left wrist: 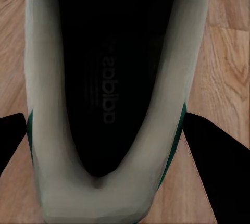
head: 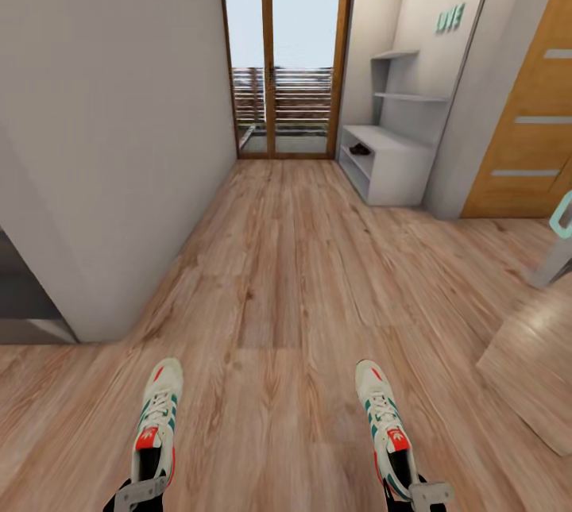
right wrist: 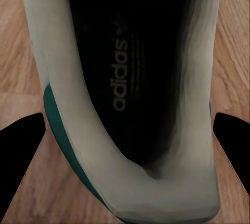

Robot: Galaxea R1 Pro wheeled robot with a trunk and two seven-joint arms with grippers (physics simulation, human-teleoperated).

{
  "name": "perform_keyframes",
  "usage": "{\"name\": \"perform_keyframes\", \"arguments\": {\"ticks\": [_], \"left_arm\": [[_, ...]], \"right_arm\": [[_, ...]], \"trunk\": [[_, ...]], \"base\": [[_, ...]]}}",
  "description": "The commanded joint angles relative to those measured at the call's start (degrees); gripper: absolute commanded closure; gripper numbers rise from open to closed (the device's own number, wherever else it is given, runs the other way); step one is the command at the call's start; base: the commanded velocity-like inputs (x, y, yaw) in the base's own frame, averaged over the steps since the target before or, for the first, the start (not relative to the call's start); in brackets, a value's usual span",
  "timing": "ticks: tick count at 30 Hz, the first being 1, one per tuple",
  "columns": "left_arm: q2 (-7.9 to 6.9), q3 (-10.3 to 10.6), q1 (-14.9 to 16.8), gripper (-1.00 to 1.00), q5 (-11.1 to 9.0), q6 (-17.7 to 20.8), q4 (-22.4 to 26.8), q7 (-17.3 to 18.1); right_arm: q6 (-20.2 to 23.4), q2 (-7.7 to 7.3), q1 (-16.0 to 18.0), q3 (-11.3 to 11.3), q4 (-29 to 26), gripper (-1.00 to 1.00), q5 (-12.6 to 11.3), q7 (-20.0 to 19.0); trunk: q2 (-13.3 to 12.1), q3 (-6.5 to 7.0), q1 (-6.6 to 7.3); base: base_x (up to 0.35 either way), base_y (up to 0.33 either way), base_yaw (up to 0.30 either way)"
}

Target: Pick up the two gym shoes and the two sandals from the corridor floor and place them onto the hallstand (shoe rack) in the corridor, making sure they are on the rack and not on the floor. Arrange them so the two gym shoes are next to each other and the two sandals are next to each other.

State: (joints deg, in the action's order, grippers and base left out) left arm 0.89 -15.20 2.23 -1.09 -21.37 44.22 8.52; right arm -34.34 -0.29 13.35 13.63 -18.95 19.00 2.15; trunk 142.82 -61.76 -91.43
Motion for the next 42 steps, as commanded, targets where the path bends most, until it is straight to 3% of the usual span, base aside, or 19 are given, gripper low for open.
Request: {"name": "perform_keyframes", "arguments": {"ticks": [1, 42], "left_arm": [[0.07, -0.3, 0.0, 1.0, -0.1, -0.1, 0.0, 0.6], [0.07, -0.4, 0.0, 1.0, -0.2, -0.2, 0.0, 0.6]], "right_arm": [[-0.2, 0.02, 0.0, 0.3, 0.1, 1.0, 0.6, 0.2], [-0.2, 0.02, 0.0, 0.3, 0.0, 1.0, 0.6, 0.2]], "trunk": [[0.0, -0.05, -0.02], [0.0, -0.05, -0.02]], "base": [[0.339, 0.0, 0.0], [0.339, 0.0, 0.0]]}}
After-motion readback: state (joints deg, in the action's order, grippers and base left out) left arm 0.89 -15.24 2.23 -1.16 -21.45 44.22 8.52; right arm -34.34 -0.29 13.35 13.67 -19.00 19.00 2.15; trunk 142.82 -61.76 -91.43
